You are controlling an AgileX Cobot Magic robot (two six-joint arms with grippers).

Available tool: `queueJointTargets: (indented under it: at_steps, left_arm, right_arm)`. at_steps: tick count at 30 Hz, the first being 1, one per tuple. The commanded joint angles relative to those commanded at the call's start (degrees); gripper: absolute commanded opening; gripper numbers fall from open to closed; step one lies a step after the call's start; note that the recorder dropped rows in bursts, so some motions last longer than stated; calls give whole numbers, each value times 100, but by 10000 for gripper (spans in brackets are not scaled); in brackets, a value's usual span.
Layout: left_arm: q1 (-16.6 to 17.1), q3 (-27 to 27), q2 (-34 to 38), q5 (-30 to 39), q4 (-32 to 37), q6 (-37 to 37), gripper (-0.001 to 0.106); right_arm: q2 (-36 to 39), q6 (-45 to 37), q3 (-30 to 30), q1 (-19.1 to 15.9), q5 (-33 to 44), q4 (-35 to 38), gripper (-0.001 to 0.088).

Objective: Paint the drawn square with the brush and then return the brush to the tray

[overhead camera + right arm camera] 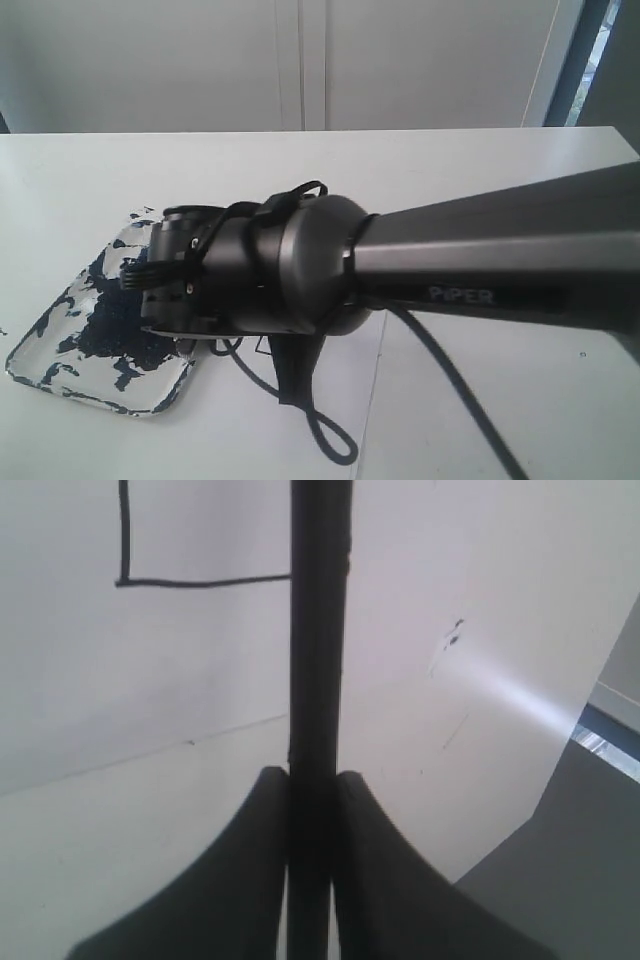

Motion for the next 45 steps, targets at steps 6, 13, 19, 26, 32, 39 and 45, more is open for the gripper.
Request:
queueJointTargets:
  at_steps: [6, 13, 19, 26, 32, 39, 45]
  left_arm:
    - [0, 0, 0, 0, 0, 0, 0]
    - [0, 0, 0, 0, 0, 0, 0]
    - [0, 0, 0, 0, 0, 0, 0]
    - [0, 0, 0, 0, 0, 0, 0]
    - [0, 0, 0, 0, 0, 0, 0]
    - [0, 0, 0, 0, 0, 0, 0]
    - [0, 0, 0, 0, 0, 0, 0]
  right_arm:
    - [299, 0, -215, 0, 0, 54, 0]
    - [310, -333, -230, 29, -79, 568, 0]
    - [310, -454, -230, 106, -215, 754, 0]
    - [310, -477, -230, 117, -219, 581, 0]
    - [458, -235, -238, 106, -78, 6, 0]
    - [681, 290, -238, -7, 157, -621, 0]
    - [845, 666, -238, -109, 183, -934, 0]
